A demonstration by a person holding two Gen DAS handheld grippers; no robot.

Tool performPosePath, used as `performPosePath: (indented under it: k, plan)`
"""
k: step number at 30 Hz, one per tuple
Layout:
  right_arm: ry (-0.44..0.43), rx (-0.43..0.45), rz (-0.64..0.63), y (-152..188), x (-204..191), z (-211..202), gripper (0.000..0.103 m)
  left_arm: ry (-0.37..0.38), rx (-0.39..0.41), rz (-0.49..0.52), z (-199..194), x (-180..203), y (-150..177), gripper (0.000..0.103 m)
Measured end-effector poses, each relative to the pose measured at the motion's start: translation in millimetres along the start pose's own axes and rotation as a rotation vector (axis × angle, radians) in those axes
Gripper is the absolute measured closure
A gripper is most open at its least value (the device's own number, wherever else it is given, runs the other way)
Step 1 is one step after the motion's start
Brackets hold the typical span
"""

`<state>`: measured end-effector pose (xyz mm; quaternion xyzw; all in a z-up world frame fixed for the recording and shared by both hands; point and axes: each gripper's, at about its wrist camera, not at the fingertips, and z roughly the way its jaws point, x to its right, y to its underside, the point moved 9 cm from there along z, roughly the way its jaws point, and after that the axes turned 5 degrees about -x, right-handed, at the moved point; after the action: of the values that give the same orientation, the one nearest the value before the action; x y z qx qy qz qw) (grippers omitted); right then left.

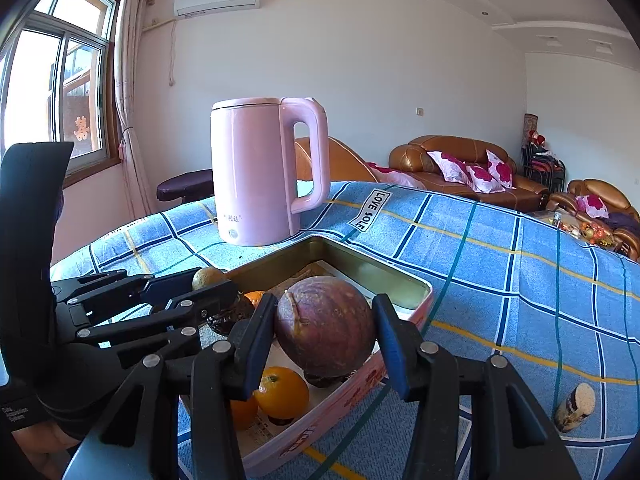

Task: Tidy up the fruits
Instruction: 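Carry the tan fruit with the left tool while the right tool carries the purple fruit over the tin box, then open the left tool over the box while the right tool releases the purple fruit into it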

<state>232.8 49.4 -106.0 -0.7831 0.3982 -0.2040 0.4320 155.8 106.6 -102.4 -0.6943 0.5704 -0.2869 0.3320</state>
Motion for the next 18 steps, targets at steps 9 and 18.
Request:
performPosePath:
  k: [9,18]
  plan:
    - [-0.018,-0.033,0.01,2.9,-0.9,7.0,0.052,0.001,-0.008,-0.005,1.5,-1.9,0.4,0.075]
    - [-0.023,-0.043,0.02,3.5,0.8,8.6,0.051,-0.014,-0.013,-0.034,2.2,-8.9,0.8,0.059]
